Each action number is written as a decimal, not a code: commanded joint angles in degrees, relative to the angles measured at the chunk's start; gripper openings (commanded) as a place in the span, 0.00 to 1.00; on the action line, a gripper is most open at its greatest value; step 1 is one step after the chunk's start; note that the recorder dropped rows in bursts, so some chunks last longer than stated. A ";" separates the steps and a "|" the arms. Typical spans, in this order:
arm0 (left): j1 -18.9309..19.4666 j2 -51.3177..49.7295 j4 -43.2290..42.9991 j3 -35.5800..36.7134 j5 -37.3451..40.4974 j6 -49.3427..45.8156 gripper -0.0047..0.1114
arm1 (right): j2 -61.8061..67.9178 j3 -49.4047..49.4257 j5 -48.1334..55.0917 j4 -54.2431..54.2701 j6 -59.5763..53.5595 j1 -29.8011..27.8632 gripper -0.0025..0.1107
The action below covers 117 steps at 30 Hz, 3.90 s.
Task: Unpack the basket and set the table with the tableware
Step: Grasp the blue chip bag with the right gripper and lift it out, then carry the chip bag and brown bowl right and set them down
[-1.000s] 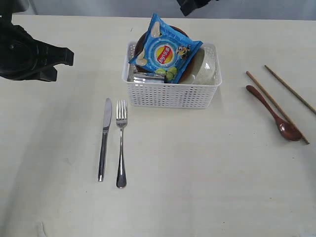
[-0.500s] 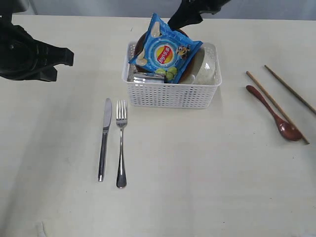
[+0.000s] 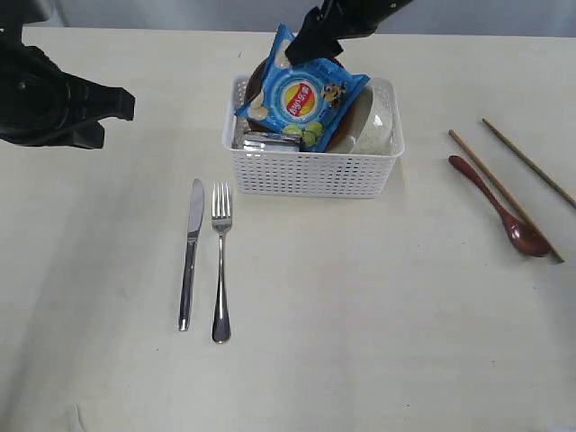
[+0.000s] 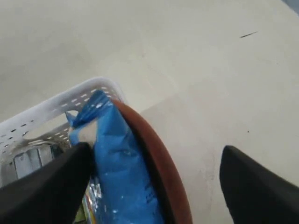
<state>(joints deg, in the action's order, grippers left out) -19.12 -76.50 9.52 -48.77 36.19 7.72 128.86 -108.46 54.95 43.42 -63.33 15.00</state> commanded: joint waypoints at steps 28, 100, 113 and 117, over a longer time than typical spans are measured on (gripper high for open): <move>0.13 -3.01 2.87 0.30 -0.12 -1.72 0.04 | -7.33 -0.17 -0.36 -1.56 -0.67 0.06 0.02; 0.13 -3.01 2.90 0.30 -0.65 -2.42 0.04 | 2.01 12.60 -7.31 10.86 15.19 -28.10 0.06; 0.13 -3.01 2.90 0.30 -0.65 -2.70 0.04 | 1.91 12.60 -5.97 13.90 15.35 -28.10 0.43; 0.13 -3.01 2.90 0.30 -0.65 -2.70 0.04 | 1.38 12.60 -3.91 14.08 15.35 -28.10 0.43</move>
<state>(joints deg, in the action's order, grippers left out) -19.12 -79.61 11.64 -48.77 36.07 5.16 131.02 -95.82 49.35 56.75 -47.88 -12.93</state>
